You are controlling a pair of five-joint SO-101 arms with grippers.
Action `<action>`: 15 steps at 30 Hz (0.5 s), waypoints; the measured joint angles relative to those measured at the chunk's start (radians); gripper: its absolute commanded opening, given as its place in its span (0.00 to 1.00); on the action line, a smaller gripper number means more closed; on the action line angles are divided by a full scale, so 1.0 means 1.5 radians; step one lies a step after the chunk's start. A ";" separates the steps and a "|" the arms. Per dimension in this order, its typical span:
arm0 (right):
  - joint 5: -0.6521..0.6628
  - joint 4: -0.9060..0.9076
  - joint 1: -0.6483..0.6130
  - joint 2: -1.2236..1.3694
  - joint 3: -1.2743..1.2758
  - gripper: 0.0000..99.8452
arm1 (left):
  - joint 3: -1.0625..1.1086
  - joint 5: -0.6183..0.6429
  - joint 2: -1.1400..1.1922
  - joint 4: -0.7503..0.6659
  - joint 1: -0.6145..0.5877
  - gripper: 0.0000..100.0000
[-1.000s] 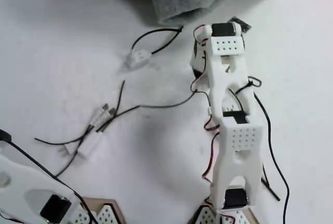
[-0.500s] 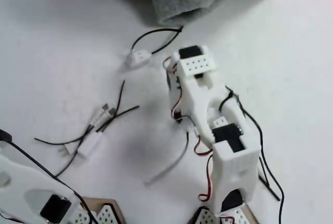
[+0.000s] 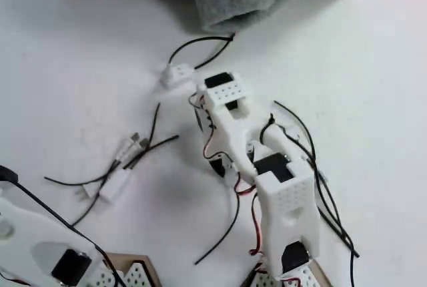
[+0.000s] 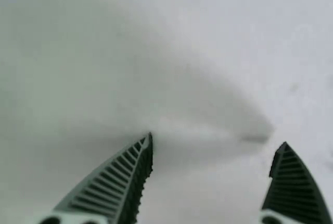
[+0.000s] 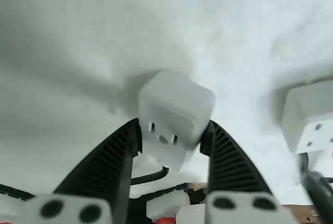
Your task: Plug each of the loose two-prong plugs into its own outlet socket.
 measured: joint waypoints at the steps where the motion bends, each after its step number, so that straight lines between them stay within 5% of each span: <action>1: 0.000 -0.001 -0.002 0.001 -0.003 0.13 | 0.000 0.000 0.000 0.000 0.000 0.35; 15: 0.000 -0.004 -0.072 0.001 -0.004 0.20 | 0.000 0.000 0.000 0.000 0.002 0.35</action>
